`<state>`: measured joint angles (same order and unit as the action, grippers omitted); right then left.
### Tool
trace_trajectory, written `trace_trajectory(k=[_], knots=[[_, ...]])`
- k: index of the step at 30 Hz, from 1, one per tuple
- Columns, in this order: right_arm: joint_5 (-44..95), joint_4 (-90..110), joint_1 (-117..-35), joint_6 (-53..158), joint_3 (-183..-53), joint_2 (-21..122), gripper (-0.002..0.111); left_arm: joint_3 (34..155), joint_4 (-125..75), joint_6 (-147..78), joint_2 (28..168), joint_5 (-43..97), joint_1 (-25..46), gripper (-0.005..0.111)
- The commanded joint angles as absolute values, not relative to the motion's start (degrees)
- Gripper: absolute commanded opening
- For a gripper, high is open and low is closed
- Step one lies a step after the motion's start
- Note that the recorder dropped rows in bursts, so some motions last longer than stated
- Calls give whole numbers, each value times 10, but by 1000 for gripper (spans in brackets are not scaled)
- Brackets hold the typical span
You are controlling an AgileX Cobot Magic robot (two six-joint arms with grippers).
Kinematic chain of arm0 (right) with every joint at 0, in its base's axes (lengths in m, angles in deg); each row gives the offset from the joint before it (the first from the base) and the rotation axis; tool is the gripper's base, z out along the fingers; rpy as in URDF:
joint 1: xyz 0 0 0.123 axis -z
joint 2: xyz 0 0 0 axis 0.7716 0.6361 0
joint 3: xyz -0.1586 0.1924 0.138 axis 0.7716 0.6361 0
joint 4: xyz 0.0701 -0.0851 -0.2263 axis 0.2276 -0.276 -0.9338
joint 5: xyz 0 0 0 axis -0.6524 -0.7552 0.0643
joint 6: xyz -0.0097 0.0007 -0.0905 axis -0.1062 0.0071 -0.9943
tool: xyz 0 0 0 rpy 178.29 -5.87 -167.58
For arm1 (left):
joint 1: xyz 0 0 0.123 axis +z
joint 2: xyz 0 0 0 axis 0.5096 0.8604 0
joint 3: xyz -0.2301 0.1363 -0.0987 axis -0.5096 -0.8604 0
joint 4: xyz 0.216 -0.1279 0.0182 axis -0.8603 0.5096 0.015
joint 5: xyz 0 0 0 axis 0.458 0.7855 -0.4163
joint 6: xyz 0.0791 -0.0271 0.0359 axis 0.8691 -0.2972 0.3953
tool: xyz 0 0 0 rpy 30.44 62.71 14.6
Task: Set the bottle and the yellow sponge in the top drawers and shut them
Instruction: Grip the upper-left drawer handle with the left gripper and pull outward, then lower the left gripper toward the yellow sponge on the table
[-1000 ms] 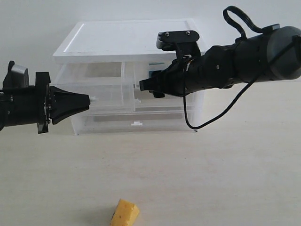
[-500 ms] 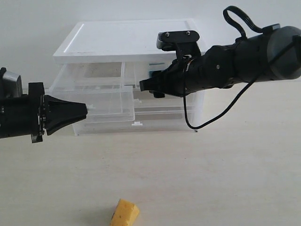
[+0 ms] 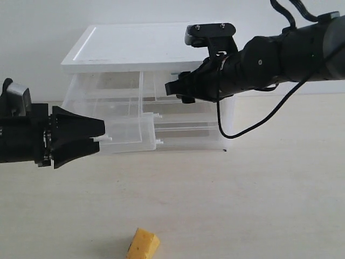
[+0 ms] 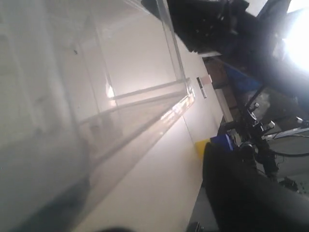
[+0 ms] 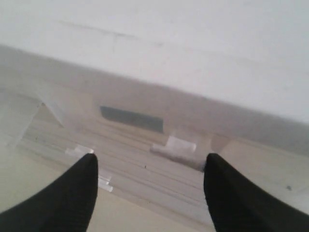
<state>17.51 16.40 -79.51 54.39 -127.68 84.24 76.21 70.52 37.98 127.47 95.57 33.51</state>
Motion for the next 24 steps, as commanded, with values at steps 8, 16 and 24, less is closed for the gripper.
trace_trajectory(k=[8,16,24], knots=[[108,158,-790,539,-1284,820,58,733,627,349,1268,967,334,63],[87,157,-790,539,-1284,800,58,664,642,430,1268,918,332,63],[47,144,-790,538,-1284,760,58,643,646,477,1268,818,236,62]])
